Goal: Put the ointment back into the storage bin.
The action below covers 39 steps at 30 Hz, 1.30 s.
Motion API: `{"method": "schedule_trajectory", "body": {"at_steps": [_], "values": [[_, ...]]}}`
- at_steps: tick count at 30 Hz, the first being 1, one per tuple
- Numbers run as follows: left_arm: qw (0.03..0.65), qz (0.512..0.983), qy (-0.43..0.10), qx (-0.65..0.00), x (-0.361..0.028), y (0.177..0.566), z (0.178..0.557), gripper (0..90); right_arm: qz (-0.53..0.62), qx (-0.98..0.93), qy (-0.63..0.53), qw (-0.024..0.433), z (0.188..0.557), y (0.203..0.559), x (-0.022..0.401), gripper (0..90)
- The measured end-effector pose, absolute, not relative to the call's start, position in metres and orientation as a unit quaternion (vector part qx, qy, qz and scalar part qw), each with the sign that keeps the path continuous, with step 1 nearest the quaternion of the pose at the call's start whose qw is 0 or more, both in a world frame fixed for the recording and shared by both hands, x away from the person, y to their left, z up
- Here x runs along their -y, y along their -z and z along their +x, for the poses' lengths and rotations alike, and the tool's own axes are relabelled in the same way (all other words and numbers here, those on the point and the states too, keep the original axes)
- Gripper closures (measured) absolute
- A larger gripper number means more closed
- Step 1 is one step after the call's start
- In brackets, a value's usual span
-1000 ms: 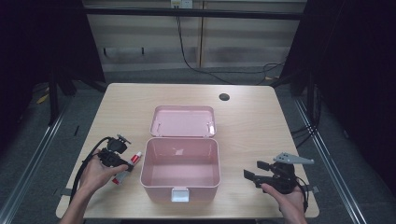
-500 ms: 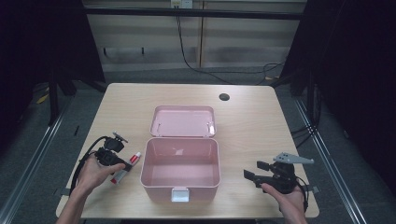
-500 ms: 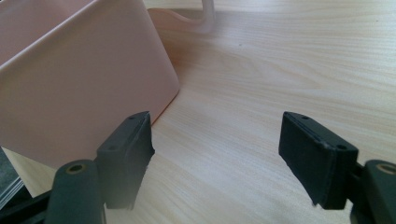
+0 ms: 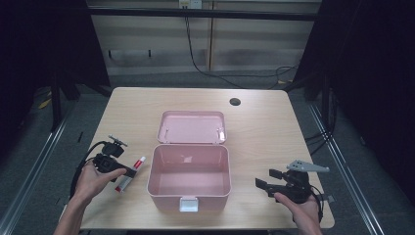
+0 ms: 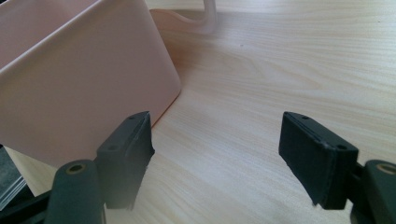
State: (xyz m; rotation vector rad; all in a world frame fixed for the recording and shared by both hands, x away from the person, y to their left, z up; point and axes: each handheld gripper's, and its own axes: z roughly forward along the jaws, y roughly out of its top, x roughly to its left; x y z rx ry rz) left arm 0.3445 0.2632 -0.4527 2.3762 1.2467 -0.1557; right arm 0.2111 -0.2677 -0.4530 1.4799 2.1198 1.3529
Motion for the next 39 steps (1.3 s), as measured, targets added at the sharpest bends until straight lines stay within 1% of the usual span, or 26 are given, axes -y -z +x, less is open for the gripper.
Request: {"method": "schedule_trajectory", "body": {"at_steps": [6,14,15,17,28,34,39], "values": [[0.242,0.862,0.053,-0.442,-0.272,0.444,0.339,71.0,0.502,-0.724,-0.461,0.111,0.211,0.453,0.267,25.6],[0.254,0.856,0.049,-0.448,-0.276,0.434,0.334,71.1,0.501,-0.724,-0.461,0.111,0.211,0.453,0.267,25.6],[0.251,0.86,0.049,-0.441,-0.278,0.432,0.335,71.1,0.501,-0.724,-0.461,0.112,0.211,0.453,0.267,25.6],[0.26,0.852,0.052,-0.452,-0.277,0.431,0.333,71.1,0.502,-0.723,-0.461,0.111,0.211,0.453,0.267,25.6],[0.283,0.845,0.063,-0.448,-0.281,0.42,0.326,71.1,0.502,-0.723,-0.462,0.11,0.211,0.453,0.268,25.6],[0.284,0.848,0.06,-0.442,-0.279,0.413,0.321,71.1,0.501,-0.723,-0.464,0.109,0.211,0.453,0.268,25.5],[0.29,0.859,0.059,-0.417,-0.277,0.404,0.318,71.1,0.502,-0.723,-0.463,0.107,0.212,0.453,0.268,25.4]]}}
